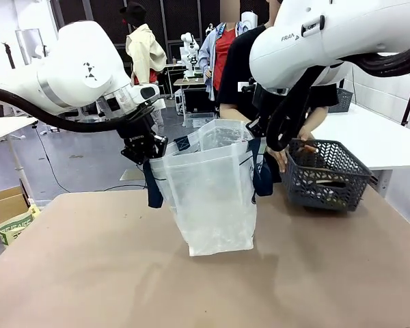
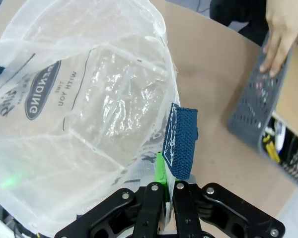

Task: Transfer purchased items from the store into the shopping bag.
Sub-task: Open the Reusable shopping bag in the center of the table.

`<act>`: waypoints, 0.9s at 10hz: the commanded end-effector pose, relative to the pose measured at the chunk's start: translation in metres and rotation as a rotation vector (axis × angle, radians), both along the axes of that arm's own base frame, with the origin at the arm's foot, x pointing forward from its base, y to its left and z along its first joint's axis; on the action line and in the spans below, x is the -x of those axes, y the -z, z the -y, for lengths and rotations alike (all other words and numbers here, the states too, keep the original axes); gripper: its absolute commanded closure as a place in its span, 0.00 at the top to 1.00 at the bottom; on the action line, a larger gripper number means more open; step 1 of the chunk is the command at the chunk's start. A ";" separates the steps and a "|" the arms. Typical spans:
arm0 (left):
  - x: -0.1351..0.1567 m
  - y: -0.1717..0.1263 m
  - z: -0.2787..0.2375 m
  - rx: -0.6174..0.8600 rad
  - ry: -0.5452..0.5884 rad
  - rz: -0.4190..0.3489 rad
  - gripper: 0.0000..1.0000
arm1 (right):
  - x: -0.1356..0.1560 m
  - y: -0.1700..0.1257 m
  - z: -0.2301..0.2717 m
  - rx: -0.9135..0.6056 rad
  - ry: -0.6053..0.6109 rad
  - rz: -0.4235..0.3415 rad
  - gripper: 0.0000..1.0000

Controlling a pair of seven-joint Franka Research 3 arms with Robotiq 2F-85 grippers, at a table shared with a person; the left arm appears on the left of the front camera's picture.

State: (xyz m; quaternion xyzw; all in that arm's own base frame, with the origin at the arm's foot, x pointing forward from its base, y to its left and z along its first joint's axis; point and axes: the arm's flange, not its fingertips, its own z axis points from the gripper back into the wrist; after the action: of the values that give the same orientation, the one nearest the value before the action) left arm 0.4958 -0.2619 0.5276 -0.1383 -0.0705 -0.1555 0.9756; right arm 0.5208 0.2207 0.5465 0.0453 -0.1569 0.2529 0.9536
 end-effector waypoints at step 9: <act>0.004 0.004 -0.026 -0.041 0.088 0.074 0.00 | 0.009 0.015 0.005 0.092 -0.179 0.022 0.00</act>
State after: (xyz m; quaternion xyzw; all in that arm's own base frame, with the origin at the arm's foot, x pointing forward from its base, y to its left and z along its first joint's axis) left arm 0.4956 -0.2465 0.5250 -0.1261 -0.0851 -0.1876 0.9704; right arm 0.5146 0.2207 0.5365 0.0244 -0.1489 0.3260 0.9333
